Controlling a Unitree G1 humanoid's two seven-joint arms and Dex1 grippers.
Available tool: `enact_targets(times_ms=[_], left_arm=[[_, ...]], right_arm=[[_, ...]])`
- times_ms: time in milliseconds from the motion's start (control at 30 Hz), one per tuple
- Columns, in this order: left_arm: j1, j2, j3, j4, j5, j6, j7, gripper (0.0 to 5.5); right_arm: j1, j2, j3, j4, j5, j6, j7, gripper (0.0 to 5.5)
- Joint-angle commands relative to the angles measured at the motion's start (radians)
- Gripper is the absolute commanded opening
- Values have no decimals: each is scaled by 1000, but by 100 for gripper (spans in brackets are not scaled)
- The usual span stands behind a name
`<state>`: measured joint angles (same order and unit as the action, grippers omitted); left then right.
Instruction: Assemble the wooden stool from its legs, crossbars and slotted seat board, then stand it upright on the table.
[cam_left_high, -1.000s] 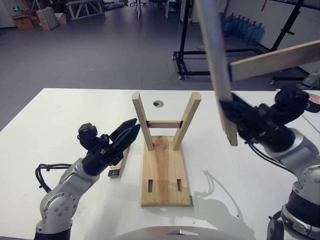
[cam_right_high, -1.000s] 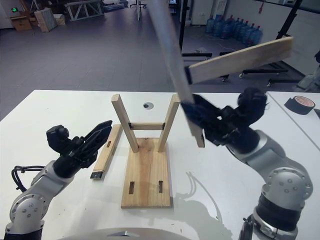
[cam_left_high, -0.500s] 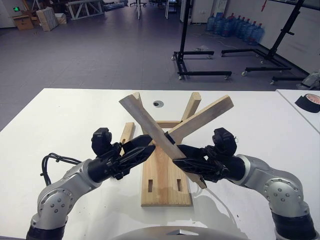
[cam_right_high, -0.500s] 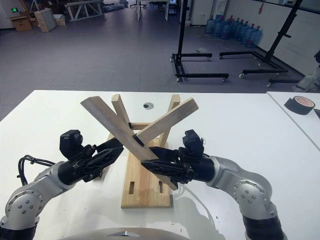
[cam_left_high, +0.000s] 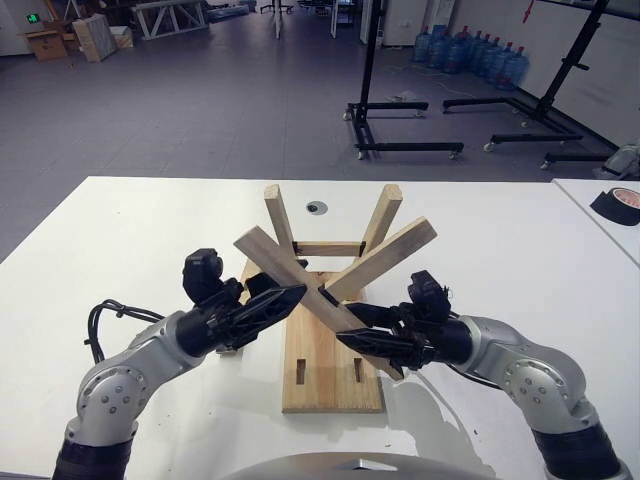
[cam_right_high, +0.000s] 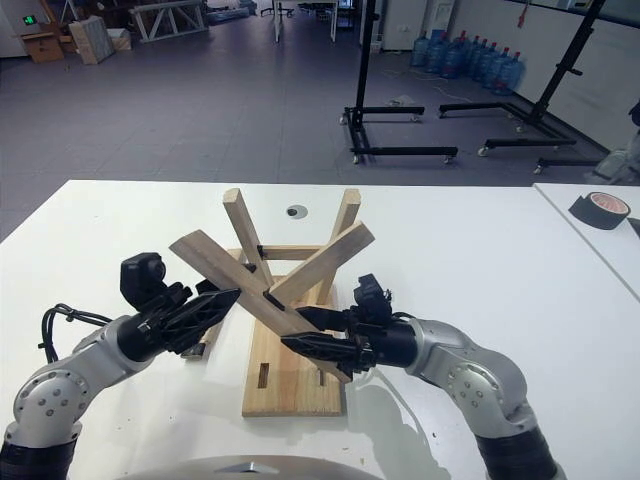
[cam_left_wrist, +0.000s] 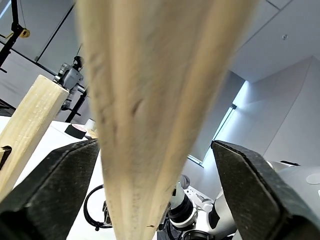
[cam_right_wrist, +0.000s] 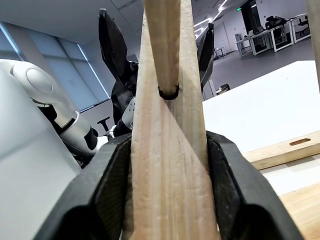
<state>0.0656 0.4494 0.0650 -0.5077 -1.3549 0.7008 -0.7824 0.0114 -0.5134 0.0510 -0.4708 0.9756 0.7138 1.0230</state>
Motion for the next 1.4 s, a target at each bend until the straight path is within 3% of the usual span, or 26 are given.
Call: enact_targets(times_ms=[33, 300, 433, 633, 700, 833, 1000, 1233, 1400], left_arm=[[-15, 2, 7, 11, 33, -3, 8, 377], [-14, -17, 3, 4, 38, -6, -19, 249], [-13, -14, 4, 6, 41, -3, -27, 213], [-16, 7, 3, 12, 88, -7, -27, 209], [-16, 19, 13, 5, 95, -7, -30, 206], [-27, 117, 107, -24, 92, -3, -88, 204], [-96, 219, 198, 7, 120, -16, -144, 204], [-123, 246, 51, 52, 334, -53, -262, 204], [-175, 251, 24, 64, 396, -76, -304, 203]], right_arm=[[9, 1, 19, 26, -37, -28, 17, 203], [-8, 23, 37, 73, -78, -55, 28, 203], [-4, 37, 33, 56, -70, -48, 13, 203], [3, 7, 43, 21, -57, 22, -34, 203], [21, -15, 17, 9, -17, 55, -33, 265], [124, -135, -96, -25, 53, 102, 19, 334], [201, -236, -154, 38, -37, 57, 62, 422], [181, -231, -91, 94, -166, 4, 39, 537], [140, -191, -23, 167, -350, -131, -12, 540]])
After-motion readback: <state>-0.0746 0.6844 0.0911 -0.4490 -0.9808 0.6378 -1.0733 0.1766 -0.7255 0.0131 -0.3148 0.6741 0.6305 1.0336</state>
